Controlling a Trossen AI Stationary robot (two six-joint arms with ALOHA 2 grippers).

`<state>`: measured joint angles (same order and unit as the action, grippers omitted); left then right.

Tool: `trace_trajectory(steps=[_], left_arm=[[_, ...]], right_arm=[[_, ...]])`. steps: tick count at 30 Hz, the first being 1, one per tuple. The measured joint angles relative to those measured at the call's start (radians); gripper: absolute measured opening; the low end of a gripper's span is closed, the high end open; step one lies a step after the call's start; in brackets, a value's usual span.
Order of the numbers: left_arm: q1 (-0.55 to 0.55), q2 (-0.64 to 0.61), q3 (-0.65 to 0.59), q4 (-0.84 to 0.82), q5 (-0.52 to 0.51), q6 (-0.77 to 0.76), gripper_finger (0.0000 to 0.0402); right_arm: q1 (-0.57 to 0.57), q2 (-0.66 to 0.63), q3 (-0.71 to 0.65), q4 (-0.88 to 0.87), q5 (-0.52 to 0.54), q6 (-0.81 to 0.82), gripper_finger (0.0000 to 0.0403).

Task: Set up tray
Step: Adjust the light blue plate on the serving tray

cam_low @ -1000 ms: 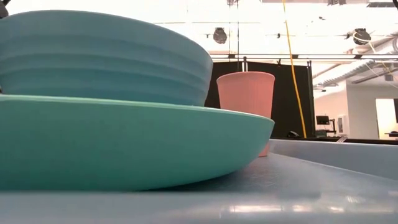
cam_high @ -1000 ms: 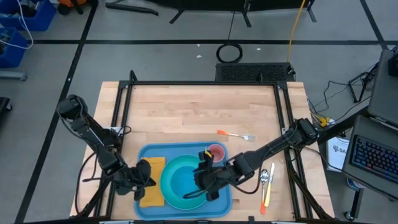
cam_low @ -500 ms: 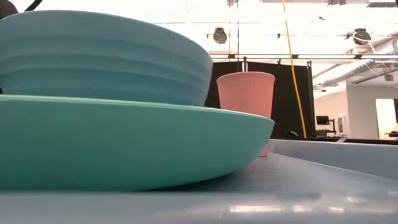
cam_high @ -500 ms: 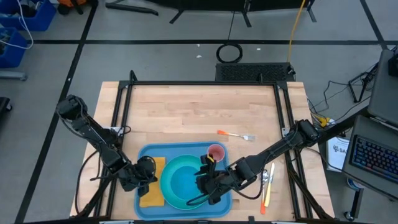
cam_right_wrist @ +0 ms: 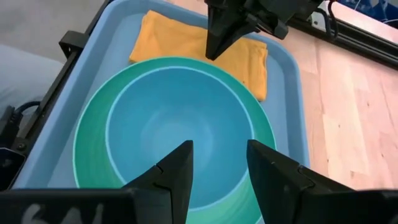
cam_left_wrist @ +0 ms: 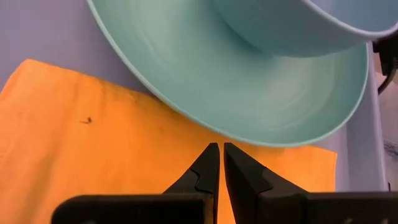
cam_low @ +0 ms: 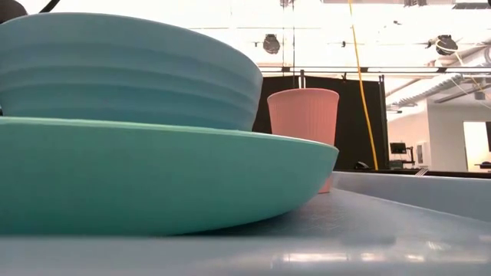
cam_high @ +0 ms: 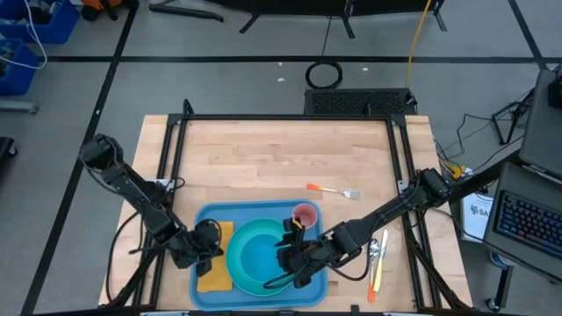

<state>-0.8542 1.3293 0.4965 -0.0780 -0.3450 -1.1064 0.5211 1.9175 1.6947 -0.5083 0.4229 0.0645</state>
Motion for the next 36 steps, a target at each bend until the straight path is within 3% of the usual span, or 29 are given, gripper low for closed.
trace_trajectory(steps=[17,25,36], left_arm=[[0.027,0.003,0.000,0.002,0.000,0.018,0.0026],[0.058,0.068,0.000,0.063,0.032,0.055,0.0026],[0.064,0.067,0.000,0.118,0.030,0.094,0.0026]], right_arm=[[0.000,0.000,0.000,0.012,0.000,-0.005,0.0139],[0.000,0.000,0.000,0.011,0.000,-0.005,0.0139],[0.000,0.000,0.000,0.010,-0.003,0.002,0.0139]])
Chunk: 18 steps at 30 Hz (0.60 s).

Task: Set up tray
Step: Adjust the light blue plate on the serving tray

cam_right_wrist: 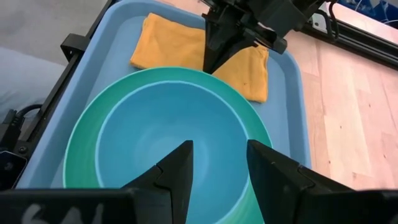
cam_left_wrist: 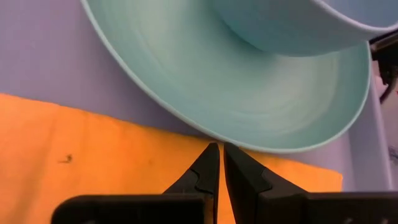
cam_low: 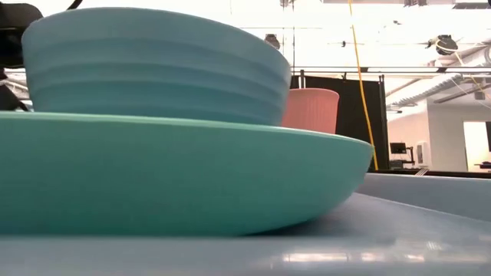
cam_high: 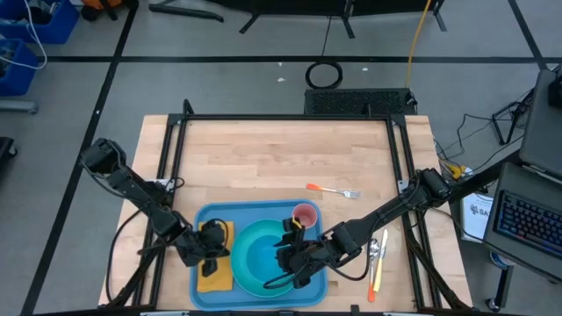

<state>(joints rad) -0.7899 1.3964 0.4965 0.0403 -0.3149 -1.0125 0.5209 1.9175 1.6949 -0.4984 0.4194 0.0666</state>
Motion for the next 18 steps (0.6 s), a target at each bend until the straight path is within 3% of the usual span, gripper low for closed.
trace_trajectory(steps=[9,14,18], left_arm=[[0.017,0.000,0.000,0.039,-0.003,0.034,0.0026],[0.036,0.000,0.000,0.045,0.001,0.043,0.0026],[0.023,-0.003,0.000,0.049,-0.013,0.061,0.0026]], right_arm=[[-0.004,0.000,-0.003,0.006,-0.001,0.024,0.0139],[-0.020,0.001,-0.078,0.091,-0.014,0.019,0.0139],[-0.049,0.001,-0.122,0.174,-0.129,0.019,0.0139]])
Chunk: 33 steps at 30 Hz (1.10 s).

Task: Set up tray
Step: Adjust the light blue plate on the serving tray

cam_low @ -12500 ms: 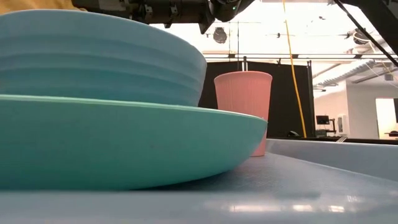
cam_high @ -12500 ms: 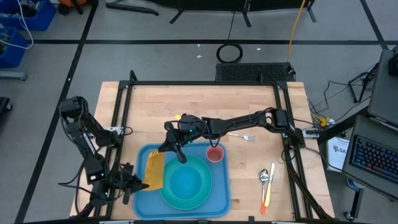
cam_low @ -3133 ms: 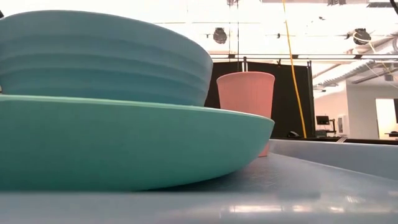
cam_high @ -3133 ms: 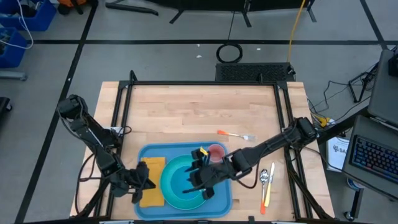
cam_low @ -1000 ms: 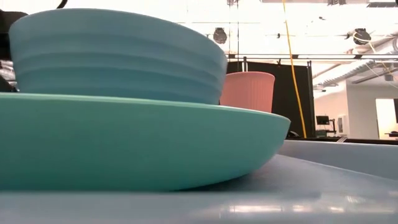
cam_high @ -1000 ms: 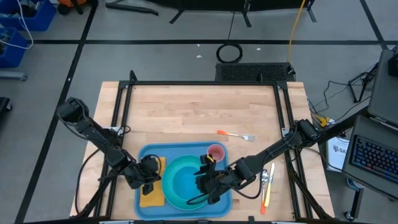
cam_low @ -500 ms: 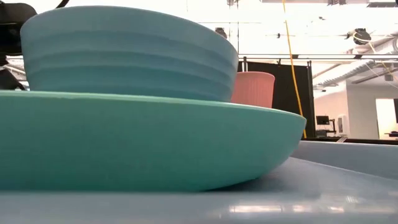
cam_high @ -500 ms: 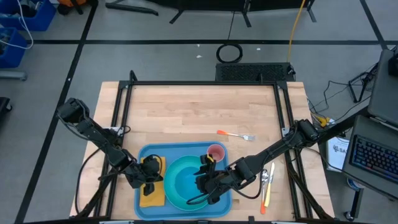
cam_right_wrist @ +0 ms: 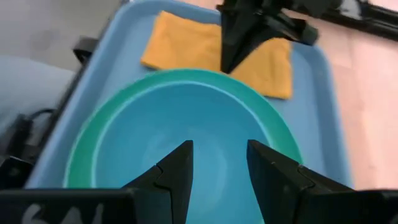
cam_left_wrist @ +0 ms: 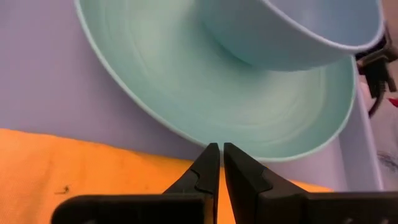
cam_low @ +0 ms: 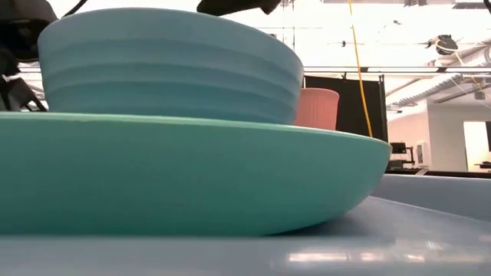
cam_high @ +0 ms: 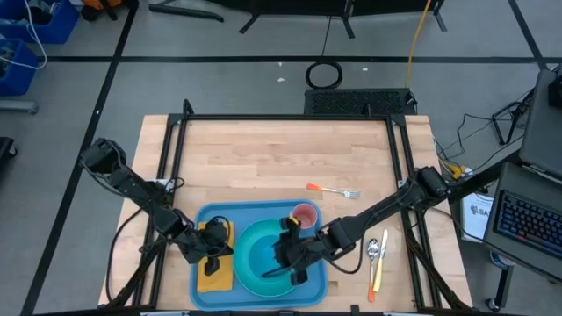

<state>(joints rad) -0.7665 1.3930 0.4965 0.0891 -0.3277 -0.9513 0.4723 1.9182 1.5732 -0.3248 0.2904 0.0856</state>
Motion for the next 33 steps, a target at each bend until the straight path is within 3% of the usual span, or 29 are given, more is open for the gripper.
trace_trajectory(steps=[7,15,33], left_arm=[[-0.021,0.000,0.000,0.056,-0.012,0.049,0.0026],[-0.020,0.000,0.000,0.059,-0.006,0.049,0.0026],[-0.011,0.000,0.000,0.055,-0.013,0.040,0.0026]], right_arm=[[-0.025,0.000,-0.029,0.089,-0.112,-0.026,0.0123],[-0.036,0.038,-0.028,0.145,-0.189,-0.056,0.0011],[-0.090,0.159,-0.027,0.323,-0.350,0.026,0.0000]])
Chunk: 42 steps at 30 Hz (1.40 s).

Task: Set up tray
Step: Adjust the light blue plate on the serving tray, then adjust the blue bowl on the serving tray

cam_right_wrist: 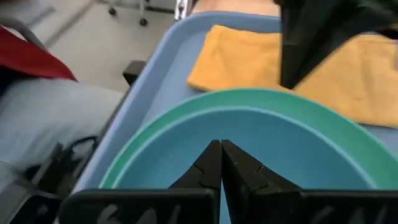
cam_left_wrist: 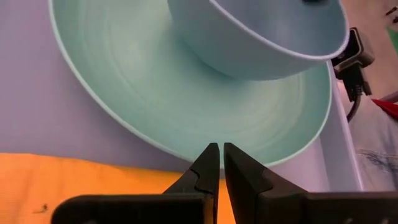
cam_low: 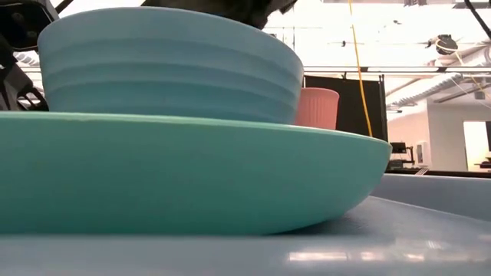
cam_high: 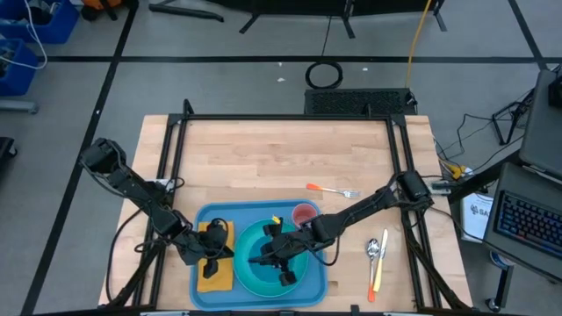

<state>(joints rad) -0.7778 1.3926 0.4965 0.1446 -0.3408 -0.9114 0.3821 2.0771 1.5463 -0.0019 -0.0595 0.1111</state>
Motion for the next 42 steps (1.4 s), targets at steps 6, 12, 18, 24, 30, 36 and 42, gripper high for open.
trace_trajectory(steps=[6,12,18,24,30,36,42], left_arm=[[0.005,0.000,0.000,-0.008,0.000,-0.001,0.0026],[0.014,0.000,0.000,-0.014,-0.005,-0.004,0.0026],[0.026,0.000,0.000,-0.014,-0.006,0.005,0.0026],[0.026,0.000,0.000,-0.014,-0.009,0.016,0.0026],[0.026,0.000,0.000,-0.014,-0.019,0.019,0.0026],[0.026,0.000,0.000,-0.014,-0.027,0.019,0.0026],[0.026,0.000,0.000,-0.013,-0.027,0.019,0.0026]], right_arm=[[-0.010,0.015,0.000,0.025,-0.021,0.008,0.0000],[-0.010,0.020,0.000,0.053,-0.025,0.023,0.0000],[-0.023,0.064,0.000,0.119,-0.091,0.038,0.0000],[-0.028,0.060,0.000,0.134,-0.076,0.050,0.0000],[-0.032,0.060,0.000,0.156,-0.076,0.060,0.0000],[-0.036,0.060,0.000,0.155,-0.075,0.076,0.0000],[-0.048,0.095,0.001,0.173,-0.076,0.098,0.0000]])
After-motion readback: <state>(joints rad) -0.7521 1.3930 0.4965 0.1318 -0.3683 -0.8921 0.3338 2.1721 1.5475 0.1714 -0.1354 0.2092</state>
